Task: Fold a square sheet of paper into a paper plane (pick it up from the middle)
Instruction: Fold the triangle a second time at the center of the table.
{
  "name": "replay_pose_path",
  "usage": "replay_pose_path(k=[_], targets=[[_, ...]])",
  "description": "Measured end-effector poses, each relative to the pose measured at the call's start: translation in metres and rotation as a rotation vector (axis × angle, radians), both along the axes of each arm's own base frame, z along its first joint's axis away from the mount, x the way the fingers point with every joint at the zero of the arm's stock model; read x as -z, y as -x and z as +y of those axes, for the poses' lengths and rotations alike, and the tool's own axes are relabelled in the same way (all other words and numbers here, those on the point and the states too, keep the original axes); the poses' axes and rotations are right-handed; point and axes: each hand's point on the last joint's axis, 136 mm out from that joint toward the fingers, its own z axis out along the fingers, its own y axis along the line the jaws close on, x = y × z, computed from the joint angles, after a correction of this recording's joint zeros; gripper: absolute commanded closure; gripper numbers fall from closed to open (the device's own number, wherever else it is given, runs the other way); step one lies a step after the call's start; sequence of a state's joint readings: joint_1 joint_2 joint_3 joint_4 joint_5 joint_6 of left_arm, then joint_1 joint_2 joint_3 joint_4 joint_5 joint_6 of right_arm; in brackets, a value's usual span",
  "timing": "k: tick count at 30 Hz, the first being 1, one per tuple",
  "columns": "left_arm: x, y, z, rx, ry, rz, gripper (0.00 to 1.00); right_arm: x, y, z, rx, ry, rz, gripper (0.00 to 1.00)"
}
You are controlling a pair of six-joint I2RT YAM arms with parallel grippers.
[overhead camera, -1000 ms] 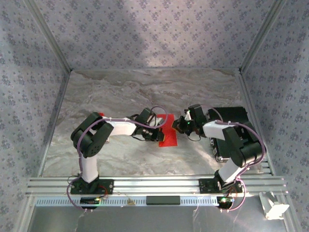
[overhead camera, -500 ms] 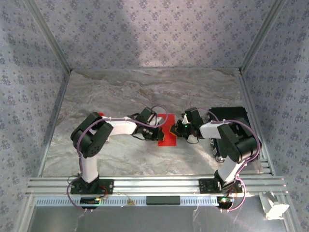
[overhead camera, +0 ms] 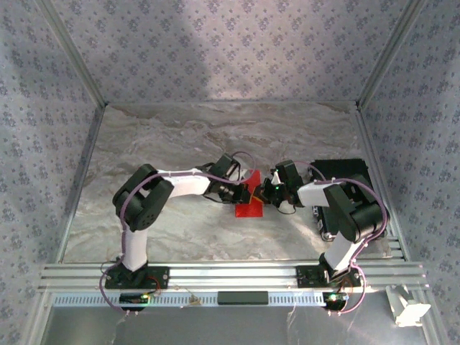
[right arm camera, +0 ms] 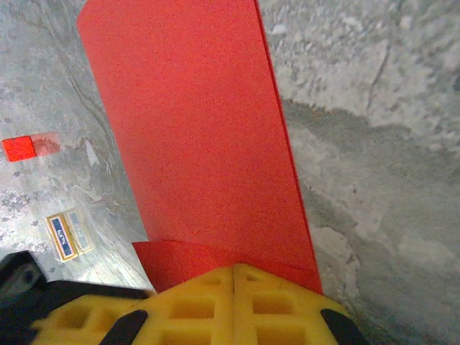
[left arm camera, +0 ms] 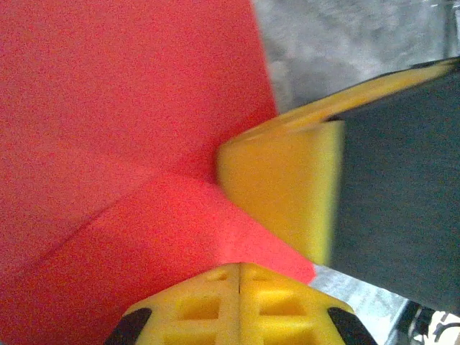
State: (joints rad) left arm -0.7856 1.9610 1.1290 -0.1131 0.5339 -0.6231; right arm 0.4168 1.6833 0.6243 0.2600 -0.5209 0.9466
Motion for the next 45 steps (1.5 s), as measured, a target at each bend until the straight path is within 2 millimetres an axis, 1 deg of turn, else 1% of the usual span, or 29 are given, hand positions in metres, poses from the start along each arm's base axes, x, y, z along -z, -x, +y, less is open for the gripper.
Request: replay_pose_path(k=[1,5,11,23,28,31,34,38,43,45], targets=[[0.005,0.001,0.001,-0.001,-0.009,0.011,0.99,0.000,0.000,0.000,0.000,0.000,0.000,1.00],[0.006,0.002,0.000,0.001,-0.005,0.016,0.99,0.000,0.000,0.000,0.000,0.000,-0.001,1.00],[0.006,0.003,0.002,0.010,0.006,-0.003,0.96,0.001,0.000,0.000,0.000,0.000,0.000,1.00],[0.004,0.017,0.019,0.056,-0.047,-0.016,0.94,0.001,0.000,0.001,-0.006,-0.008,0.001,1.00],[-0.005,0.019,0.021,0.063,-0.045,-0.023,0.94,0.001,0.000,0.002,-0.006,-0.009,0.000,1.00],[-0.014,0.020,0.018,0.064,-0.019,-0.025,0.94,0.001,0.000,0.002,-0.006,-0.009,-0.001,1.00],[-0.017,0.022,0.014,0.070,0.007,-0.012,0.94,0.001,0.000,0.002,-0.006,-0.009,-0.001,1.00],[-0.014,0.024,0.010,0.082,0.020,0.019,0.94,0.001,0.000,0.002,-0.006,-0.009,0.000,1.00],[0.004,0.028,0.011,0.084,-0.003,0.055,0.94,0.001,0.000,0.001,-0.006,-0.010,0.000,1.00],[0.007,0.029,0.013,0.082,0.000,0.059,0.94,0.001,0.000,0.001,-0.006,-0.010,0.001,1.00]])
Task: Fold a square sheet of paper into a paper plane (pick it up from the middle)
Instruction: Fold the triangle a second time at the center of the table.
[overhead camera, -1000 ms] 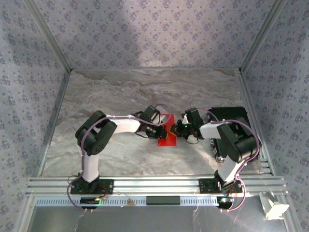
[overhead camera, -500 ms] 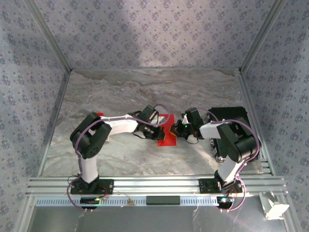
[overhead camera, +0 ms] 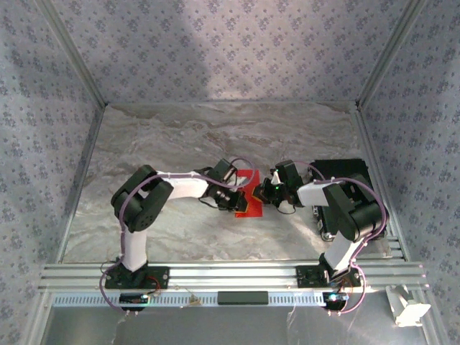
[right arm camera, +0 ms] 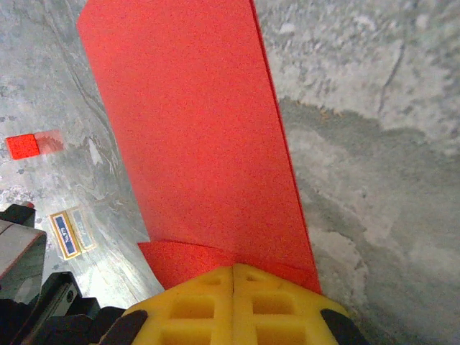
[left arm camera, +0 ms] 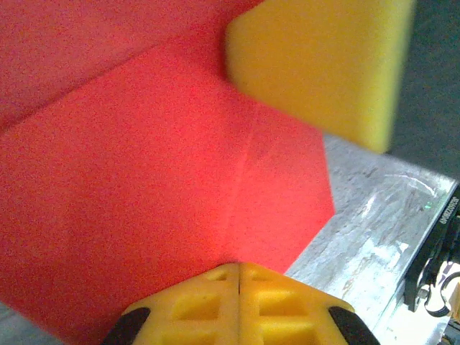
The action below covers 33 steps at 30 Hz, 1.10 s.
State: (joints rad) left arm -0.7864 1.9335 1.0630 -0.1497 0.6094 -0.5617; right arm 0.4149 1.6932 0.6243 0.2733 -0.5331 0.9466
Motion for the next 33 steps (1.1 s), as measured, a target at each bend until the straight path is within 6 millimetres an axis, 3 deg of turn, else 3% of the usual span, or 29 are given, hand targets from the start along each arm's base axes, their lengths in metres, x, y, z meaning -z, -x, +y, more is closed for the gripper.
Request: replay_pose_path(k=[12,25,28,33], targets=[[0.000,0.010,0.016,-0.008,0.016,0.003,0.91,0.000,0.000,0.000,-0.001,-0.005,0.004,1.00],[0.000,0.027,0.038,-0.018,-0.007,0.028,0.95,0.000,0.000,0.000,-0.003,-0.009,0.002,1.00],[-0.009,0.029,0.043,-0.026,-0.008,0.006,0.95,-0.001,-0.001,0.001,-0.004,-0.012,-0.002,0.98],[-0.038,0.012,0.037,-0.054,0.056,-0.092,0.96,-0.002,-0.002,0.001,-0.008,-0.014,-0.013,0.89]])
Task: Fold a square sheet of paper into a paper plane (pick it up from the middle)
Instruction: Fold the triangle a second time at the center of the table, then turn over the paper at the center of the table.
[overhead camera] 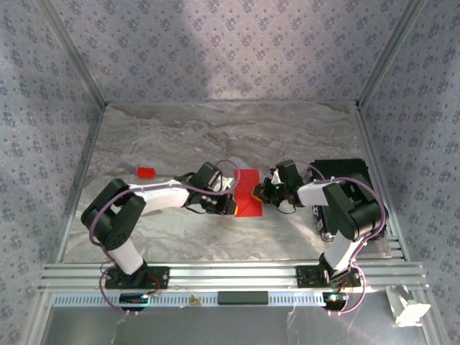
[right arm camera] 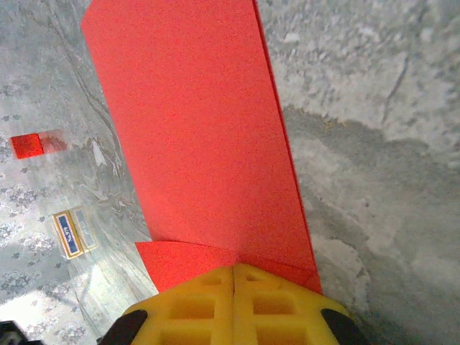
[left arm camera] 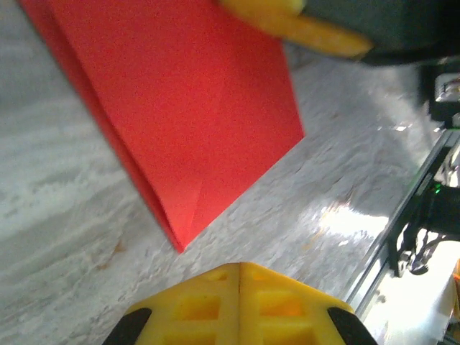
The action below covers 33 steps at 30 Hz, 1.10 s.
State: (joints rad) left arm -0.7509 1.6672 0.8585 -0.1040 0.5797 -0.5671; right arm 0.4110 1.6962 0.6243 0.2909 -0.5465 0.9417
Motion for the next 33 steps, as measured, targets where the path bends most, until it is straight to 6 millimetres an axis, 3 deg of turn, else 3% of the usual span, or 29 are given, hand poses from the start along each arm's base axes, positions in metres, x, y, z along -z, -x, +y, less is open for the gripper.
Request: replay_pose_path(k=[6,13,21,28,33], targets=[[-0.006,-0.029,-0.016,-0.026,0.007,-0.035,0.96,-0.015,-0.001,0.000,-0.019,0.012,-0.056,0.74],[0.002,-0.058,-0.030,-0.051,-0.011,-0.055,0.96,-0.043,0.003,-0.014,0.022,0.050,-0.134,0.65],[0.016,-0.079,-0.026,-0.067,-0.060,-0.054,0.97,-0.029,0.033,-0.029,0.033,0.109,-0.069,0.61],[0.034,-0.075,-0.021,-0.054,-0.110,-0.028,0.98,-0.026,0.051,-0.027,0.012,0.132,-0.039,0.59],[0.036,-0.075,-0.020,-0.050,-0.113,-0.033,0.98,-0.022,0.059,-0.024,-0.003,0.144,-0.016,0.58]])
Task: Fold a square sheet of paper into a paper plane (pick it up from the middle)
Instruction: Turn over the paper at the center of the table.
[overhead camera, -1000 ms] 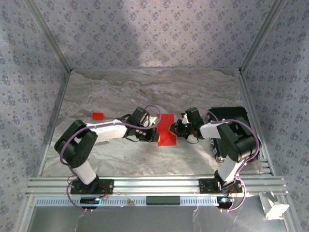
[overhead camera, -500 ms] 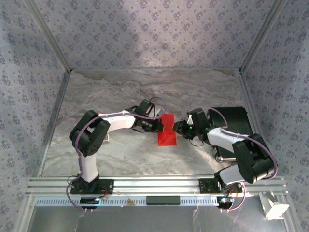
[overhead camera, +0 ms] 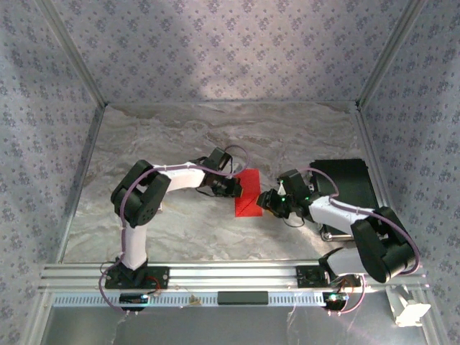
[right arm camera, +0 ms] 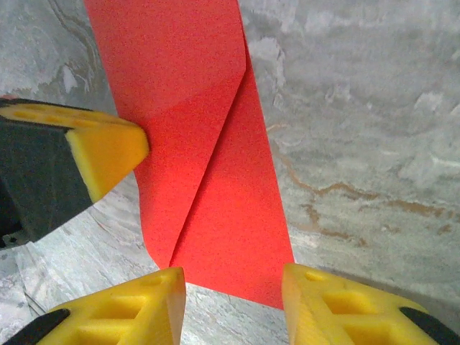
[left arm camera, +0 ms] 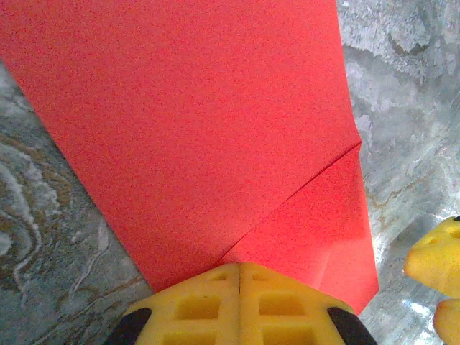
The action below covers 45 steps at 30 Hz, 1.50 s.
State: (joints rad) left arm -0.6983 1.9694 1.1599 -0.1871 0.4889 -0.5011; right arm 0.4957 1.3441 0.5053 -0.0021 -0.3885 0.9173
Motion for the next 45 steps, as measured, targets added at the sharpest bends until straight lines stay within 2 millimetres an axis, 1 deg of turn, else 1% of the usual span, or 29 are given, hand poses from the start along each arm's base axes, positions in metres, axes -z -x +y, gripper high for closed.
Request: replay_pose_path(k=[4,13,27,30,32,37,41,45], targets=[[0.001,0.000,0.000,0.003,0.004,-0.002,0.98,0.002,0.003,0.003,-0.006,0.000,0.013,0.58],[0.000,0.001,0.000,0.005,0.021,-0.006,0.99,0.014,0.015,0.005,-0.024,0.027,0.071,0.58],[0.000,0.001,0.000,0.005,0.023,-0.009,0.99,0.015,0.012,0.008,-0.009,0.022,0.101,0.58],[0.000,0.001,0.001,0.005,0.024,-0.009,0.99,0.013,0.009,0.012,-0.017,0.017,0.090,0.58],[0.000,0.001,0.001,0.005,0.026,-0.011,0.99,0.008,0.003,0.019,-0.025,0.006,0.071,0.58],[0.000,0.001,0.001,0.005,0.028,-0.013,0.99,-0.002,-0.011,0.025,-0.023,-0.015,0.036,0.56],[0.000,0.001,0.001,0.006,0.029,-0.013,0.99,-0.003,-0.020,0.027,-0.018,-0.031,0.030,0.57],[0.000,0.002,0.000,0.006,0.030,-0.012,0.99,0.000,-0.026,0.024,-0.001,-0.034,0.034,0.57]])
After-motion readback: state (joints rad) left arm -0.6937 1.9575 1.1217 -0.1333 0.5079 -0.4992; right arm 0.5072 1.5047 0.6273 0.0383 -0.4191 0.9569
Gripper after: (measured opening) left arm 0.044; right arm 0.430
